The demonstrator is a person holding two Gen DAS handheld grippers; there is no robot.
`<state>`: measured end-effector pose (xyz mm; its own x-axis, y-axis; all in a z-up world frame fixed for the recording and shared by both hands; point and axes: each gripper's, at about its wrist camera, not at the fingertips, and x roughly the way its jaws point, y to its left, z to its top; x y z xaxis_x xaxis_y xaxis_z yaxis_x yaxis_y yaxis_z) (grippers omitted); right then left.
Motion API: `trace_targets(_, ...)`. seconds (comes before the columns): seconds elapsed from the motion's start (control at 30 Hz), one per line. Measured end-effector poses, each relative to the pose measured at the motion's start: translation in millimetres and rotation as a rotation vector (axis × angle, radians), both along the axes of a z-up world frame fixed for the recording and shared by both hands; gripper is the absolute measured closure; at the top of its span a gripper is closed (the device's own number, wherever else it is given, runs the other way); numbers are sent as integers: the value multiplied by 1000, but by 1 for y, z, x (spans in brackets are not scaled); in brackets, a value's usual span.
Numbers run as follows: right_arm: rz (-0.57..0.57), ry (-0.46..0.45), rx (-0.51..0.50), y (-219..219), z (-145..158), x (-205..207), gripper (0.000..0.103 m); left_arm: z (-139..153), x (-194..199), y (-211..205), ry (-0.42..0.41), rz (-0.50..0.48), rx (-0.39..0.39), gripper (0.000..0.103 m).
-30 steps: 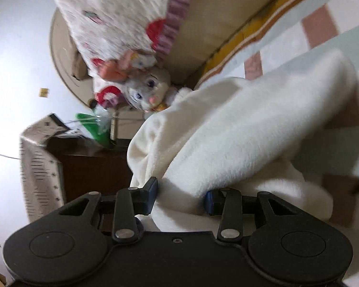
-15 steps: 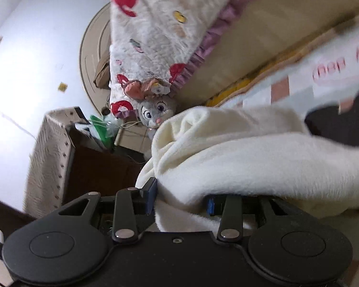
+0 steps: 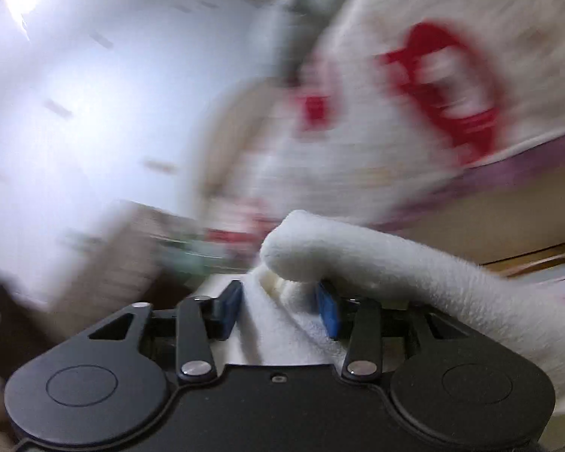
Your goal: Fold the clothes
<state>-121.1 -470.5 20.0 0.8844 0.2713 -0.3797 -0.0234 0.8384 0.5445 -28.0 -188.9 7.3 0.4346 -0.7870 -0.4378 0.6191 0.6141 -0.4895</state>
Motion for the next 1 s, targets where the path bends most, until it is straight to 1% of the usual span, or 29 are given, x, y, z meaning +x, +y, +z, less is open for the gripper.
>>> trace_targets(0.07,-160,110,-187,-9,-13,-7,44,-35,-5,-3,47,47,124,42)
trace_targets(0.1,-164,138,-210,-12,-24,-15,44,-52,-8,-4,70,70,185,42)
trace_targets(0.13,-150,160,-215,-14,-35,-23,45,-66,-17,3,68,92,201,42)
trace_targets(0.17,-136,183,-220,-17,-47,-32,45,-71,-27,13,57,114,202,41)
trace_targets(0.3,-25,207,-259,-8,-72,-63,45,-86,-63,54,10,200,202,38)
trace_targets(0.4,47,223,-319,4,-87,-81,45,-79,-83,69,-66,200,258,38)
trace_targets(0.43,66,223,-314,6,-91,-86,45,-78,-89,73,-89,199,273,38)
trace_targets(0.5,102,216,-300,12,-96,-97,45,-73,-96,74,-103,194,289,38)
trace_targets(0.53,120,212,-293,15,-99,-103,45,-73,-98,74,-101,198,292,38)
trace_targets(0.63,175,202,-319,30,-98,-103,44,-75,-97,79,-75,232,287,38)
trace_targets(0.7,212,196,-339,41,-97,-102,41,-78,-89,81,-47,249,283,38)
trace_targets(0.73,231,192,-349,46,-96,-101,36,-79,-84,82,-36,251,282,38)
trace_targets(0.77,249,189,-359,51,-95,-101,32,-81,-79,81,-39,248,290,38)
trace_targets(0.87,303,186,-404,62,-96,-88,31,-87,-65,76,-65,241,338,38)
trace_targets(0.97,344,179,-423,74,-100,-75,31,-99,-51,78,-27,242,327,38)
trace_targets(1.0,353,170,-424,79,-100,-70,31,-104,-45,81,16,251,304,38)
